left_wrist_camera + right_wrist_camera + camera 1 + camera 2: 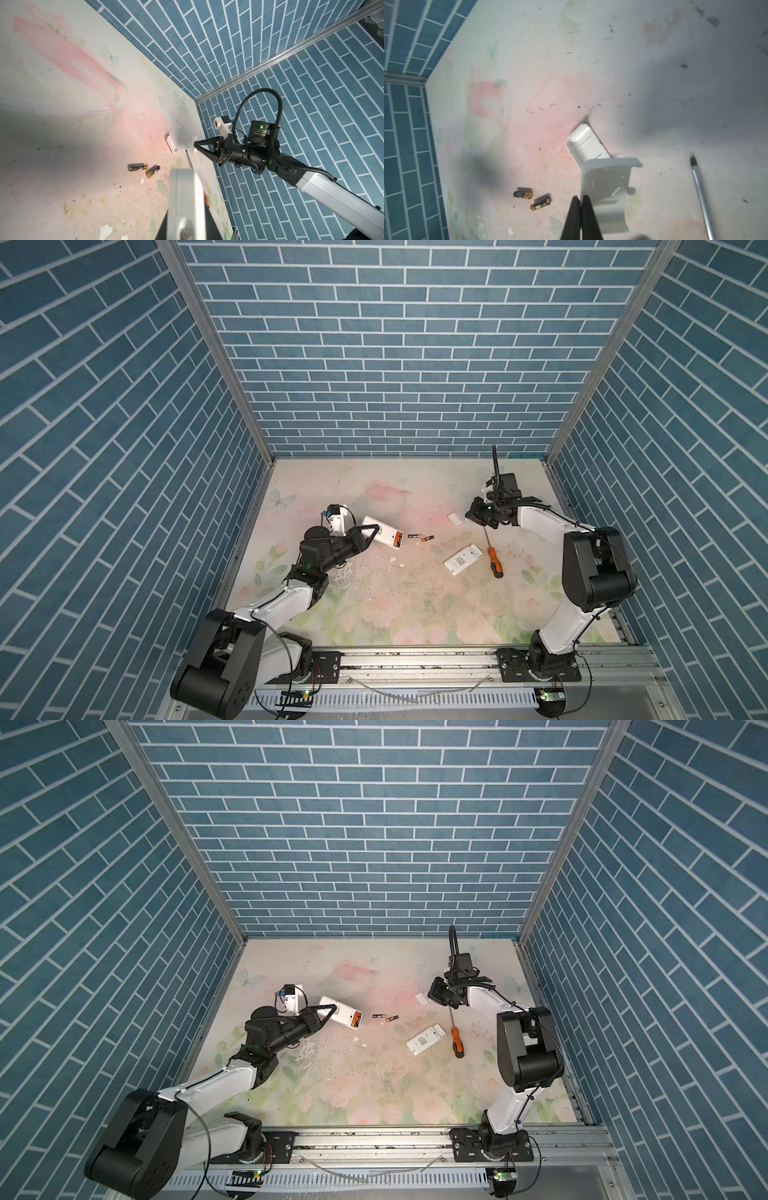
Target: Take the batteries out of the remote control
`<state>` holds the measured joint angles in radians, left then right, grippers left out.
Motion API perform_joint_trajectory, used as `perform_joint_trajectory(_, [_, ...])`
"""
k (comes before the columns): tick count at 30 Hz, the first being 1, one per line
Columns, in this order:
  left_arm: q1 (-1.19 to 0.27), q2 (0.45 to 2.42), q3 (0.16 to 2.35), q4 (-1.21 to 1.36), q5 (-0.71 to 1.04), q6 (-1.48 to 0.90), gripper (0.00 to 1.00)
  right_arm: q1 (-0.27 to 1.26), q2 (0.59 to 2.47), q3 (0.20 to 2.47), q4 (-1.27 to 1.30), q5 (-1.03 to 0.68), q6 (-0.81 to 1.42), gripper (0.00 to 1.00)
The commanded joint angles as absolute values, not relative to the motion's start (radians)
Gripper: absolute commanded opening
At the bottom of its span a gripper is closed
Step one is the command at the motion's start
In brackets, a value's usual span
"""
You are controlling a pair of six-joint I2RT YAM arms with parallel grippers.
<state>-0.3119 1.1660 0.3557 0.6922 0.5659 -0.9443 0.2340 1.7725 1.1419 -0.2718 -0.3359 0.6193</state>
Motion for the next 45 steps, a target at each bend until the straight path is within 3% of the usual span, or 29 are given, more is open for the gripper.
perform_joint_trajectory(1, [-0.313, 1.104, 0.337, 0.590, 0.531, -0.884, 0.00, 0.217, 1.817, 1.198, -0.326, -0.257, 0.582, 0.00])
perform_joint_trajectory(20, [-0.381, 0.984, 0.233, 0.494, 0.413, -0.890, 0.00, 0.197, 2.034, 1.418, -0.369, -0.265, 0.574, 0.00])
perform_joint_trajectory(25, [-0.396, 1.009, 0.216, 0.536, 0.384, -0.902, 0.00, 0.198, 2.064, 1.447, -0.379, -0.267, 0.583, 0.13])
perform_joint_trajectory(33, [-0.425, 1.020, 0.184, 0.554, 0.327, -0.917, 0.00, 0.200, 2.006, 1.426, -0.385, -0.265, 0.579, 0.30])
perform_joint_trajectory(38, [-0.454, 1.031, 0.163, 0.568, 0.282, -0.923, 0.00, 0.215, 1.898, 1.377, -0.396, -0.271, 0.566, 0.32])
perform_joint_trajectory(45, [-0.489, 1.100, 0.147, 0.637, 0.242, -0.959, 0.00, 0.310, 1.718, 1.332, -0.488, -0.145, 0.508, 0.34])
